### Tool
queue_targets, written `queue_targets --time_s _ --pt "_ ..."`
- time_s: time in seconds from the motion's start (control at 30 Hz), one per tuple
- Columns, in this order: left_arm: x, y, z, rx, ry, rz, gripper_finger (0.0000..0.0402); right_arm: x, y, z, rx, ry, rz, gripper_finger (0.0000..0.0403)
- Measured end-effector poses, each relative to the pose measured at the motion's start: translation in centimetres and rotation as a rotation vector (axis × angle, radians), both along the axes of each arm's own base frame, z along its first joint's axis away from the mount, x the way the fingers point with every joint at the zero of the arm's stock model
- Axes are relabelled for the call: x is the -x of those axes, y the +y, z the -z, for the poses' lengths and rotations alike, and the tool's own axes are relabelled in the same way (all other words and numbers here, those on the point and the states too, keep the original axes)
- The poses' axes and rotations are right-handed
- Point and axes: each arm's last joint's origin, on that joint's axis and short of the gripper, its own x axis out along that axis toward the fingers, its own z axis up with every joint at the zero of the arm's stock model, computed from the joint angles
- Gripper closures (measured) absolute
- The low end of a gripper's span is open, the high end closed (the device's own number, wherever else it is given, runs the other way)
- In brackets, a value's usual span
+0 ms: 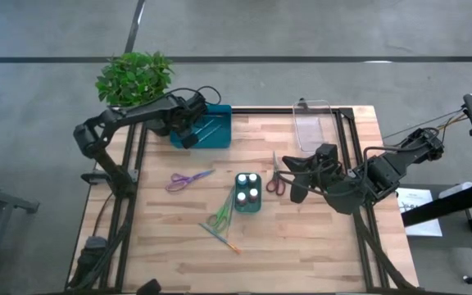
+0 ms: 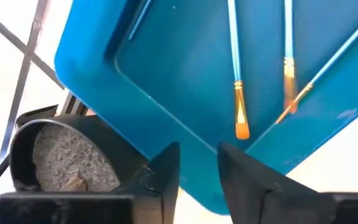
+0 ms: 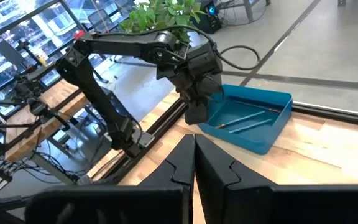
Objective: Pick & Place Paint Supplies
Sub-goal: Put the big blue paint brush into the blue bin
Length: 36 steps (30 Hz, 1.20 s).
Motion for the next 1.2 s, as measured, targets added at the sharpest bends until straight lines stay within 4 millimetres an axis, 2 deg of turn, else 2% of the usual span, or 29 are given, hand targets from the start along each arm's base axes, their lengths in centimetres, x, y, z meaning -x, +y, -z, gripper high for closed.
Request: queue_targets --time_s 0.1,0.23,0.4,0.53,0.67,1.03,1.2 --pt "0.1 -0.3 -0.6 0.008 -0.008 0.004 0.0267 0.0 0.0 0.0 -0.001 -0.001 0.0 0.0394" --pt "0.4 -1.3 -2.8 0.074 -0.094 0.002 0.0254 0.0 0.0 0.0 -0.003 -0.002 0.001 0.0394" --pt "0.8 -3.9 -6.2 0.24 -0.322 0.087 0.0252 0.0 0.0 0.0 -0.002 -0.002 0.001 0.0394" --pt "0.9 -7.3 -7.8 0.44 -0.487 0.285 0.0252 0.0 0.0 0.0 0.009 0.002 0.002 0.0394" --pt "0.8 -11.2 -8.6 0.547 -0.533 0.482 0.0252 0.0 0.0 0.0 0.018 0.008 0.001 0.0394" --pt "0.0 -22.4 -7.4 0.662 -0.427 0.96 0.0252 0.0 0.0 0.0 0.01 0.002 0.004 0.0394" --pt "0.1 -26.9 -7.1 0.579 -0.454 1.15 0.0252 0.0 0.0 0.0 0.004 0.0 0.001 0.0394"
